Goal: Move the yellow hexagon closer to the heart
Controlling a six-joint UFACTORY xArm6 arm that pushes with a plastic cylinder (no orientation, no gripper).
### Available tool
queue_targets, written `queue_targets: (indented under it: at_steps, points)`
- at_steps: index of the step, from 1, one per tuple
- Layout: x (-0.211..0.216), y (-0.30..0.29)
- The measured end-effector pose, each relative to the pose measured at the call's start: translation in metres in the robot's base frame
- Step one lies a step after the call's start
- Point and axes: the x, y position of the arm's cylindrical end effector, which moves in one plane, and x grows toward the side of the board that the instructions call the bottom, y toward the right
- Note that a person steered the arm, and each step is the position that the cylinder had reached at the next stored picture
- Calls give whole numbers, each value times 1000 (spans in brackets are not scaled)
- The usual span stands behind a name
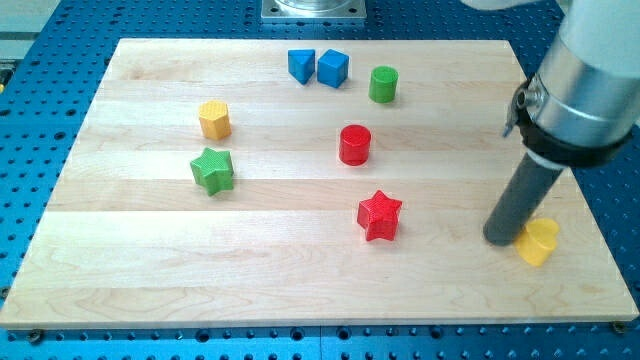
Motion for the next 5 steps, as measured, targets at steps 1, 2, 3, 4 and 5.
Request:
queue_targets:
  at_steps: [1,2,3,4,5]
  points:
    - [-3,31]
    - [22,50]
    - [-6,32]
    - [-89,-19]
    - [-151,-70]
